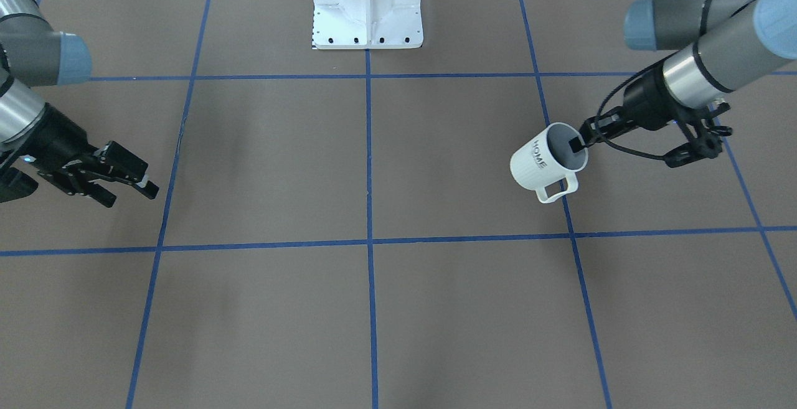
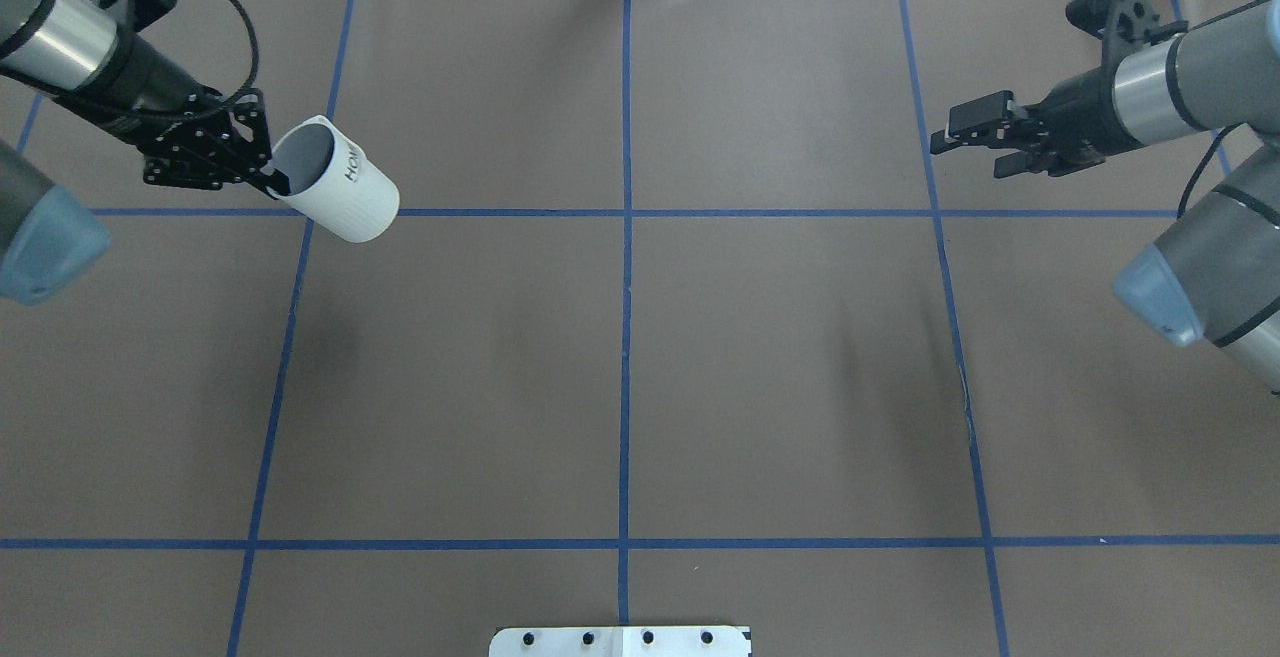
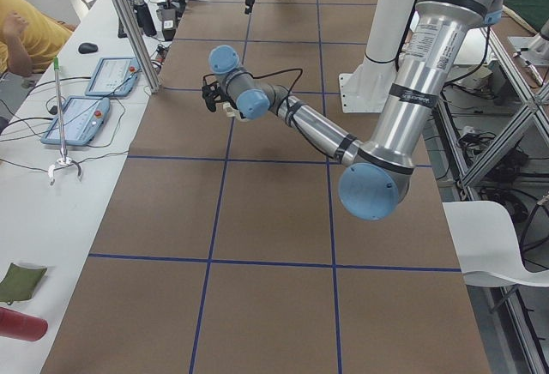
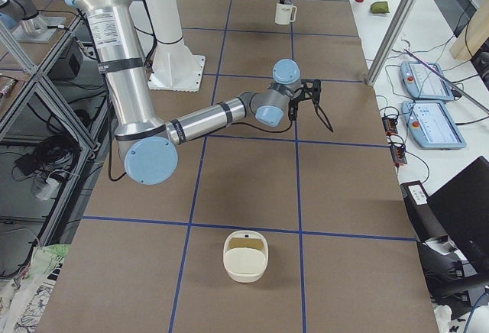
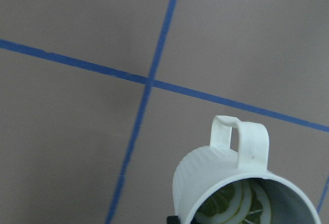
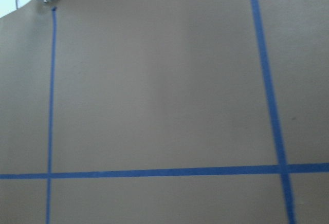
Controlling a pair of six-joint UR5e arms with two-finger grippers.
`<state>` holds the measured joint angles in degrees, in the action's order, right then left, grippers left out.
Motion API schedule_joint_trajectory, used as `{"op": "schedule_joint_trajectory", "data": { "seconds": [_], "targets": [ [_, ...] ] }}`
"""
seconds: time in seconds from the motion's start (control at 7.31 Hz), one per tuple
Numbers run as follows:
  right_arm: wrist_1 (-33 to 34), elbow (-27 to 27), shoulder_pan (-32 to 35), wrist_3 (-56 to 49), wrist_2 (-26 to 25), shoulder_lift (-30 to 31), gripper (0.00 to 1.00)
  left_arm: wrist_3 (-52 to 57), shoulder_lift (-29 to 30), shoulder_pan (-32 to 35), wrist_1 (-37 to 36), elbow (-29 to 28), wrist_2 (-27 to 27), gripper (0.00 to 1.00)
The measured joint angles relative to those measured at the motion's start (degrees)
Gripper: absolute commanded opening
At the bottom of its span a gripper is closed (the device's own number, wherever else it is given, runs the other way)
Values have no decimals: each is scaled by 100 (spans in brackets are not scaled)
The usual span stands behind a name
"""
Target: Left arm hands cup to right arm to dump lemon
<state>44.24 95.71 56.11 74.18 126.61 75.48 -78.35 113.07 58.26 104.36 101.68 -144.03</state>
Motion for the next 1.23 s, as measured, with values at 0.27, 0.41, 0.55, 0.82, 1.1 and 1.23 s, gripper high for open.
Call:
{"op": "schedule_joint_trajectory", "data": {
  "seconds": [0.27,0.41,0.55,0.82,1.1,1.23],
  "targets": [
    [-308,314,-588,491,-898,-163,100,-602,942,-355,-904,-20,291,0],
    [-345,525,-1004,520,-1655,-182,100,-673,1443,-566,-1629,-46,584,0],
    [-358,681,-1532,460,-2570,-198,100,-697,1908,-792,-2300,-84,901,0],
    [-349,769,-2466,-293,-4090,-317,100,-707,2379,-1048,-2988,-180,1177,0],
    [-249,770,-3298,-1157,-5543,-446,100,-893,2695,-1140,-3152,-531,1281,0],
    [-129,765,-3681,-1444,-6222,-524,100,-1085,2984,-1153,-3203,-886,1318,0]
  ]
}}
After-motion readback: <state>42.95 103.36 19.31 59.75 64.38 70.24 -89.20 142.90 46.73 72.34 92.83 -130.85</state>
